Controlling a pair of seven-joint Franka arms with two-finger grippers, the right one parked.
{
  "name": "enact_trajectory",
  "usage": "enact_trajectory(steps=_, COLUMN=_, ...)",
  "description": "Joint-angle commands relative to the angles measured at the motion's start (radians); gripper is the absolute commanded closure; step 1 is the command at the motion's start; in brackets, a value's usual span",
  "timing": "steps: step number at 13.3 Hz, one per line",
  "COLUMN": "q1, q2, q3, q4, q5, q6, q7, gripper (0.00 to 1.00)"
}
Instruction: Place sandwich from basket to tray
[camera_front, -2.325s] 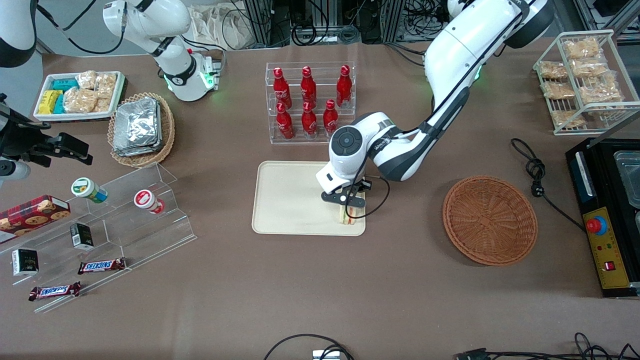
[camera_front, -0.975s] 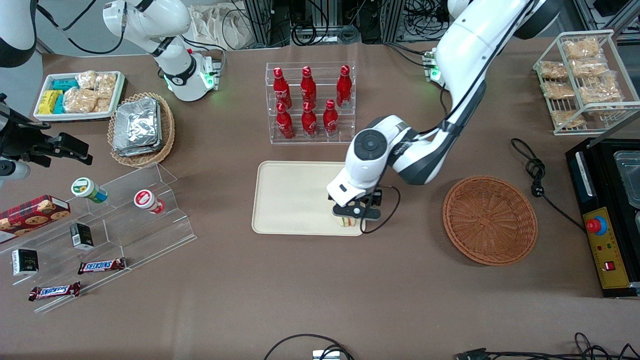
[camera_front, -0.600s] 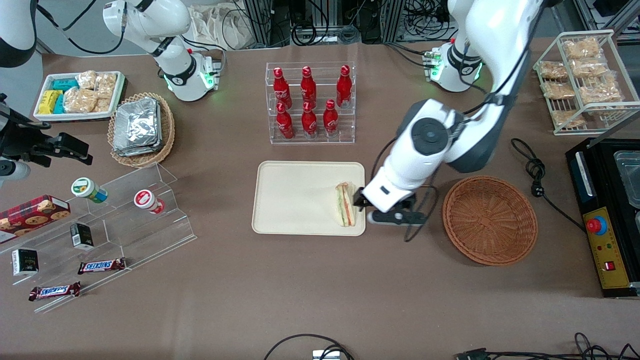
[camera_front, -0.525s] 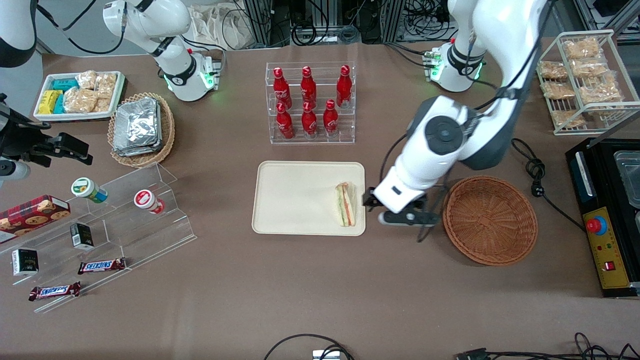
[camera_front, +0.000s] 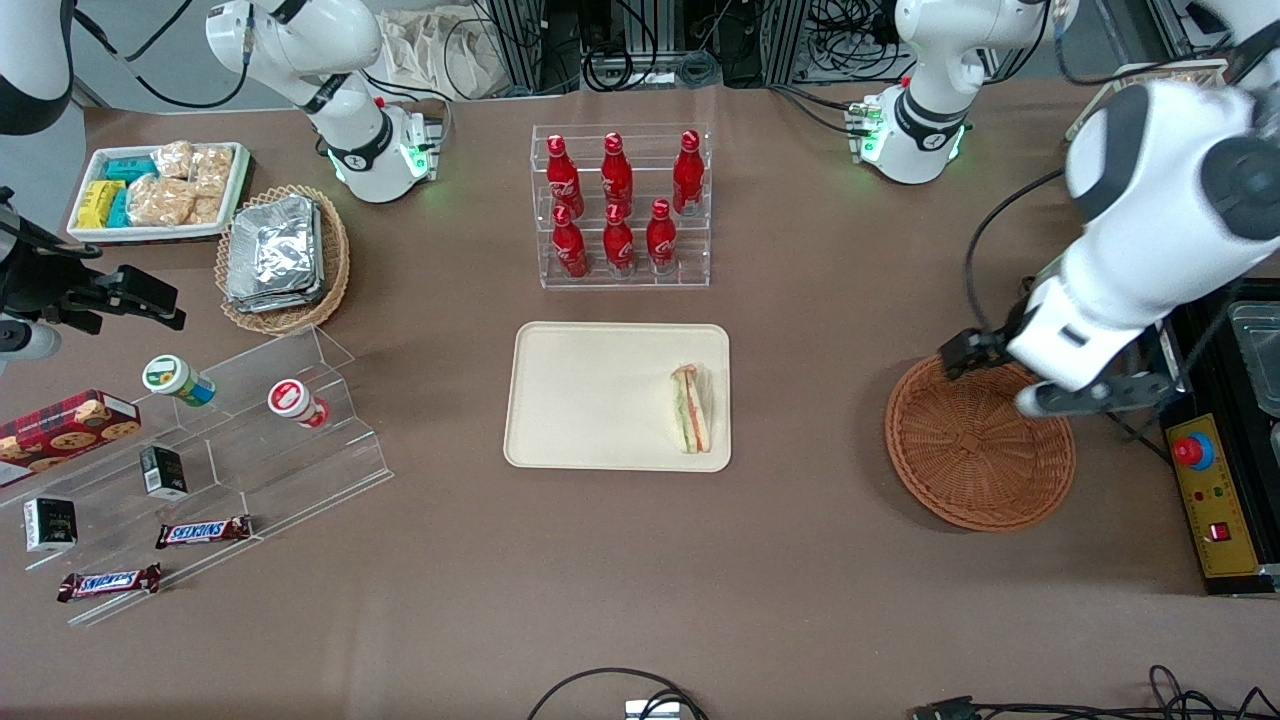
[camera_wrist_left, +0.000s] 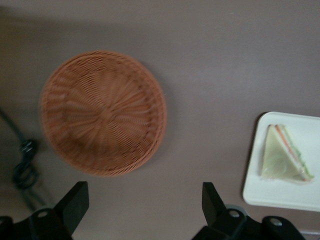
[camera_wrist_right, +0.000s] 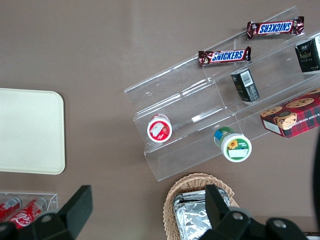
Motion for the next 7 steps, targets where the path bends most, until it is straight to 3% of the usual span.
enact_trajectory(steps=1, q1=0.015, q2=-0.156, q3=-0.009, q4=-0.075, q5=0.036, q6=-0.098, q7=0.046, gripper=0.00)
enact_trajectory(steps=7, q1=0.015, q2=-0.199, q3=-0.009, q4=-0.075, q5=0.047, q6=-0.146, q7=0.100, gripper=0.00)
